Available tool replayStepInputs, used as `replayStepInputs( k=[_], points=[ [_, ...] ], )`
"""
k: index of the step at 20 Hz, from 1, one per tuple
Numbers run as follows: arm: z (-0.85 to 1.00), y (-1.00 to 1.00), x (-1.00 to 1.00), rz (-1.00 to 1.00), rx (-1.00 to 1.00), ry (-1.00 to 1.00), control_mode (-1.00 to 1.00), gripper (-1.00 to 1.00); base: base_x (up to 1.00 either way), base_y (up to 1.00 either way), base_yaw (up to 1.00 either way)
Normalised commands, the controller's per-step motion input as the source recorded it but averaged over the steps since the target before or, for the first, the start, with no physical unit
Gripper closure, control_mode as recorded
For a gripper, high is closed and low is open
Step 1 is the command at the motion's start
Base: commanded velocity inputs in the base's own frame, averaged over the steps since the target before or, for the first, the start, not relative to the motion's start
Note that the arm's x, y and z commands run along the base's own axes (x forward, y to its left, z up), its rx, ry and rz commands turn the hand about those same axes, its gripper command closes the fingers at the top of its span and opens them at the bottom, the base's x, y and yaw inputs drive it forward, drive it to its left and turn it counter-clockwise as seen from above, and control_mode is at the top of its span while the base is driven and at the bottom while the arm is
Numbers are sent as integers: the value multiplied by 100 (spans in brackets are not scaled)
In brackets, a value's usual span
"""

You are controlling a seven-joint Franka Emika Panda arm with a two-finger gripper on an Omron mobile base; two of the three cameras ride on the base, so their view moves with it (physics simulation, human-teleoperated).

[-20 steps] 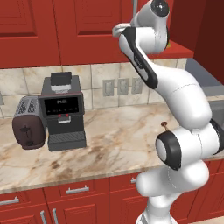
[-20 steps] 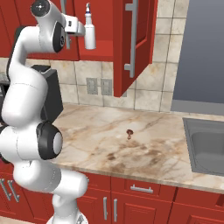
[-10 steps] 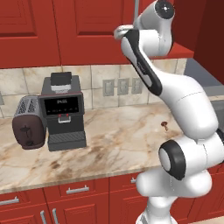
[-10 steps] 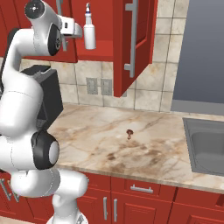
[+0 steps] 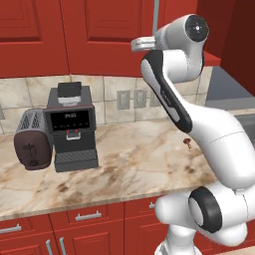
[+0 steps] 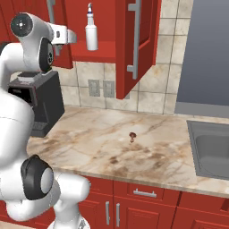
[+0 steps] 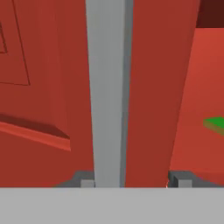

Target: Pick the spray and sponge from the cabinet and place them on the counter.

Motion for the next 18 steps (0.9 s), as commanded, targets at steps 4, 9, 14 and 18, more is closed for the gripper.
replayStepInputs(
  k=[4,9,14,18],
  points=[
    [0,36,-59,1,0,-11,-100,100,0,0,0],
    [0,39,-68,1,0,-9,-100,100,0,0,0],
    [0,47,-63,2,0,-8,-100,100,0,0,0],
    [0,49,-58,2,0,-6,-100,100,0,0,0]
  ],
)
